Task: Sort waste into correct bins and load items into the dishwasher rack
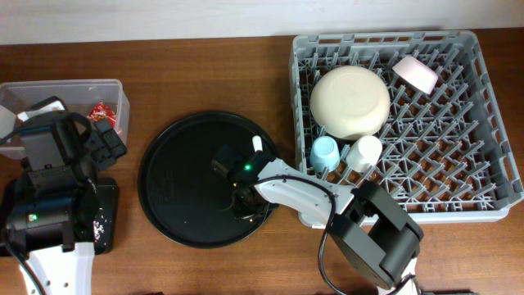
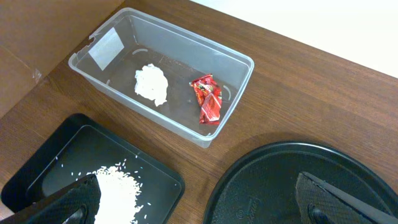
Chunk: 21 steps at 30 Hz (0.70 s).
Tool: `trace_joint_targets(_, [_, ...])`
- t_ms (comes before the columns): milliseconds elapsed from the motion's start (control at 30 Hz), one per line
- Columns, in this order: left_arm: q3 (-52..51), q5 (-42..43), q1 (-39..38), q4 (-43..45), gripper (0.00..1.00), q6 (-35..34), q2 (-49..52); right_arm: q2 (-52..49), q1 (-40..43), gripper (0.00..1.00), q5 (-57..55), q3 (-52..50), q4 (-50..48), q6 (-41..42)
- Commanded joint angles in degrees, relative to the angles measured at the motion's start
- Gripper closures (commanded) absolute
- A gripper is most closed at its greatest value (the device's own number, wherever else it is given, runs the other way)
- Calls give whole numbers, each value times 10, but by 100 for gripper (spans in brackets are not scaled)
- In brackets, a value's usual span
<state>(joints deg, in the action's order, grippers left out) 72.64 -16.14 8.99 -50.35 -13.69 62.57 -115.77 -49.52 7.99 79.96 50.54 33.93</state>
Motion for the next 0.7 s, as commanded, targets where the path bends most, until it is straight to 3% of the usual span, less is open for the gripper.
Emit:
trace_joint_targets(0, [2,-6,2,1,1,-1,-3,2,-17,96,-44,-2,-11,-4])
trace_joint_targets(200, [2,-6,2,1,1,-1,-3,2,-20,79,-53,-2,-11,-5])
trace_joint_targets(333, [2,-6,2,1,1,-1,-3,2,-20,83,-53,-3,-13,-4])
trace_joint_targets(667, [2,-6,2,1,1,-1,-3,-7,-23,76,-38,-3,-26,33])
